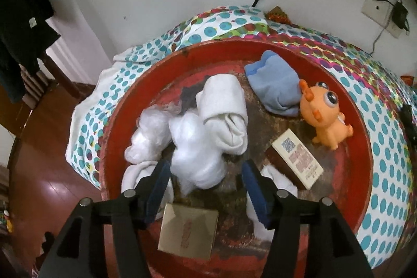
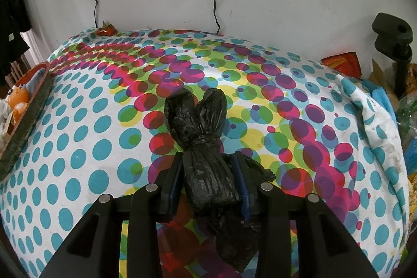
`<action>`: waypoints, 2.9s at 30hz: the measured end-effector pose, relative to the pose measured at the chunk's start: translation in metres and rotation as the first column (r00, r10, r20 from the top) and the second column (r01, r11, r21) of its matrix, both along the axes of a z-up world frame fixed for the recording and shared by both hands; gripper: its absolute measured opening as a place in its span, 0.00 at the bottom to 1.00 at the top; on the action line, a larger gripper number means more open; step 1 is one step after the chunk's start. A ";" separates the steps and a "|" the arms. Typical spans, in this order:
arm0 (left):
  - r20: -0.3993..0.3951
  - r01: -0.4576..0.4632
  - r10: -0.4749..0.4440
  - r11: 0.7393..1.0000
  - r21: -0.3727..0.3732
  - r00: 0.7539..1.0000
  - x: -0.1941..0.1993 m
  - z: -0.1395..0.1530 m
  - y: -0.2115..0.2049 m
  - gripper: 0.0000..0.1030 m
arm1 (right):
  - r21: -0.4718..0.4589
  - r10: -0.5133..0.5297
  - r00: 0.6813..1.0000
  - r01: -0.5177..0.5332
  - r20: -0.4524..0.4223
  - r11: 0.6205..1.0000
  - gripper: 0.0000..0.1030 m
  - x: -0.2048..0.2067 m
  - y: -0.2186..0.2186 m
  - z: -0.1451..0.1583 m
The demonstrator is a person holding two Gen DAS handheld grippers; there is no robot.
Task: Organize objects
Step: 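Carry the white plastic bag onto the red tray and open the left gripper, then carry the black plastic bag in the right gripper over the red tray, then lower the black bag onto the red tray and open the right gripper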
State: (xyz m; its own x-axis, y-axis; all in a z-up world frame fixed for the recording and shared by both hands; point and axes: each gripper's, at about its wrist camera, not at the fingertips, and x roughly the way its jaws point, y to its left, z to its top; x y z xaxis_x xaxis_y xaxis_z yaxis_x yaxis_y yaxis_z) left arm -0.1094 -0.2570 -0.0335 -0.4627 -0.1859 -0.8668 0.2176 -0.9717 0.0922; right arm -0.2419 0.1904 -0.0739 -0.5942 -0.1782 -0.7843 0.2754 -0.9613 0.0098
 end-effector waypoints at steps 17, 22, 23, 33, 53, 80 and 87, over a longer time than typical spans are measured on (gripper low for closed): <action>-0.083 -0.007 0.001 0.997 -0.072 0.997 0.058 0.003 0.020 0.59 | 0.006 -0.054 0.999 0.054 -0.002 0.999 0.27 0.006 -0.017 0.008; -0.090 -0.004 0.003 1.000 -0.012 0.996 0.062 0.002 0.018 0.59 | 0.004 -0.014 1.000 0.015 -0.014 1.000 0.26 0.018 -0.040 0.024; -0.093 -0.007 0.006 1.000 -0.013 0.996 0.063 0.002 0.019 0.59 | 0.007 -0.005 1.000 0.005 -0.021 1.000 0.25 0.021 -0.046 0.027; -0.116 -0.016 0.021 0.999 0.041 0.993 0.066 0.007 0.016 0.59 | -0.026 0.073 0.997 -0.074 -0.039 0.997 0.25 0.044 -0.088 0.048; -0.122 -0.090 0.098 0.993 0.073 0.988 0.072 0.016 -0.003 0.59 | -0.131 0.410 0.910 -0.415 -0.066 0.900 0.25 0.086 -0.293 0.084; -0.078 -0.192 0.202 0.974 0.117 0.976 0.079 0.012 -0.038 0.59 | -0.055 0.426 0.905 -0.425 0.015 0.904 0.74 0.104 -0.366 0.050; -0.075 -0.204 0.214 0.971 0.124 0.974 0.078 0.012 -0.039 0.59 | -0.069 0.384 0.922 -0.380 0.057 0.922 0.94 0.110 -0.357 0.062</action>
State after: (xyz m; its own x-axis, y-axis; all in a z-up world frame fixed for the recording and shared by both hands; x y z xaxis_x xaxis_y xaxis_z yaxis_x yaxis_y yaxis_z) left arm -0.0309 -0.2960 -0.0218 -0.4993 -0.1883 -0.8457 0.4195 -0.9066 -0.0458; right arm -0.1322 -0.1664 -0.0122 -0.4177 -0.4249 -0.8031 0.6182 -0.7807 0.0915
